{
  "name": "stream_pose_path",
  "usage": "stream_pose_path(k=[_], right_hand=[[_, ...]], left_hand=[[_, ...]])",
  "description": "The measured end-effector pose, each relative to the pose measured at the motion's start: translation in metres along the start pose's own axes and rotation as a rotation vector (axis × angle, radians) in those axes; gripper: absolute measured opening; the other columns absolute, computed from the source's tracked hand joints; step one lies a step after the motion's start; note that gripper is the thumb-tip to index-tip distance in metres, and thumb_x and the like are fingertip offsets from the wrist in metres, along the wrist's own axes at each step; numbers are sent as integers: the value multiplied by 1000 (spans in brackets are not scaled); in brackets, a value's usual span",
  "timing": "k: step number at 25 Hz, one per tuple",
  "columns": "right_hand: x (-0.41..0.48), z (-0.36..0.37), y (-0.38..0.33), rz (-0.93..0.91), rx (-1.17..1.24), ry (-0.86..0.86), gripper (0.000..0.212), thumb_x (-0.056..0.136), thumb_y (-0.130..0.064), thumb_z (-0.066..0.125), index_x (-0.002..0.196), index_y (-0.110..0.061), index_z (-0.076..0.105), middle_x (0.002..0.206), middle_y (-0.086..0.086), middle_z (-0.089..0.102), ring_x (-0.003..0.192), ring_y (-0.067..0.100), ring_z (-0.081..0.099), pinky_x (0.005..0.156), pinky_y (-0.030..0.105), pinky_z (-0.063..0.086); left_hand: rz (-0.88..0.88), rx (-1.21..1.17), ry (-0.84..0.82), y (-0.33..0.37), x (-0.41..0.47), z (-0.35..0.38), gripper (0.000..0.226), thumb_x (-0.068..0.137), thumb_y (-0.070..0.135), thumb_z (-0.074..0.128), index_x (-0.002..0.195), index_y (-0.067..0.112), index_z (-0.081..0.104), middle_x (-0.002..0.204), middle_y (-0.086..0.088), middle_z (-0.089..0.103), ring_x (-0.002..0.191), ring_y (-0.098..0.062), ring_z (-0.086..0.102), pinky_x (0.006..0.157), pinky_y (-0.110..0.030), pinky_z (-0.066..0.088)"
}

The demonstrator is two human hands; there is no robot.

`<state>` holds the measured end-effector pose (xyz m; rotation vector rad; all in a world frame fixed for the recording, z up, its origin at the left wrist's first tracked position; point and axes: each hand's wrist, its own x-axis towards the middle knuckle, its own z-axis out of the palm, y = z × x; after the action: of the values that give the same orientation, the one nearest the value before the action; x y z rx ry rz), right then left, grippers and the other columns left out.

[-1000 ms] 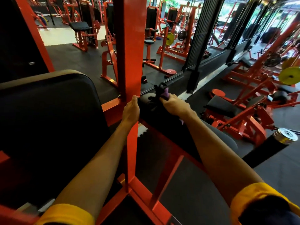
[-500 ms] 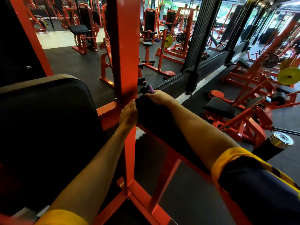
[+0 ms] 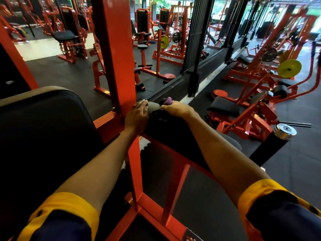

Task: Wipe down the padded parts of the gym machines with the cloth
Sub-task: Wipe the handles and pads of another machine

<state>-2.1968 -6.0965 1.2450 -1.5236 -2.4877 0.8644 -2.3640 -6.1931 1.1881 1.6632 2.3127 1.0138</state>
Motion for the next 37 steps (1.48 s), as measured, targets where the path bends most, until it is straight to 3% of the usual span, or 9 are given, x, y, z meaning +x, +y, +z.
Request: stream_pose_path(k=[5,10,12,16,20,23,26,34,37], right_hand=[[-33,27,-37,-142,-269,207,69,94,-72,37,151,-33,40,149,6,49,135,31,47,114,47,32],[-110,37,17,-337,-484,195,84,95,-70,46,163,-35,13,172,3,7,158,28,5,129,42,2],[-112,29,26,-256,-429,220,81,96,-70,43,163,-33,16,172,1,11,158,25,7,129,40,3],[-74,19,-4,-33,-353,221,81,96,-73,35,161,-26,24,165,12,30,151,35,27,126,48,17],[-89,46,-20,-226,-556,235,89,95,-71,44,164,-26,11,170,16,11,155,42,11,127,51,5],[-126,62,9,-430,-710,337,95,90,-59,64,163,-19,19,168,20,19,153,44,21,126,54,15],[-148,69,47,-404,-738,442,98,80,-52,79,159,-14,34,162,22,34,147,45,35,121,56,29],[-103,80,-31,-308,-712,354,76,104,-39,45,162,-5,10,167,28,12,153,49,11,126,59,10],[-127,70,8,-410,-699,406,73,102,-40,49,162,-10,21,167,21,19,155,39,19,127,52,16]], left_hand=[[66,11,-21,-14,5,-3,44,111,22,33,153,11,42,159,-11,40,146,-29,37,118,-37,28],[77,-30,-47,-10,-1,-11,43,107,22,42,148,11,50,156,-8,46,146,-25,39,121,-35,27],[104,-46,-67,-10,0,-12,52,104,31,33,146,8,51,155,-10,47,147,-22,39,122,-33,27],[97,-61,-62,-6,0,-13,43,107,15,38,147,3,50,155,-14,46,146,-24,40,120,-31,26],[73,-91,-55,-12,2,-13,40,107,17,43,142,1,54,149,-18,52,139,-32,48,117,-37,35],[138,-104,-75,-18,3,-14,50,102,25,36,141,-1,55,148,-19,53,140,-30,49,120,-37,33],[84,-154,-47,-13,0,-12,52,101,27,32,145,9,54,153,-8,50,145,-17,42,121,-27,25],[84,10,-158,-17,2,-16,48,101,5,52,142,-18,42,147,-36,44,137,-47,46,116,-47,35],[18,-104,-114,-9,-2,-15,43,105,7,44,144,-11,45,151,-27,45,142,-36,44,119,-34,28]])
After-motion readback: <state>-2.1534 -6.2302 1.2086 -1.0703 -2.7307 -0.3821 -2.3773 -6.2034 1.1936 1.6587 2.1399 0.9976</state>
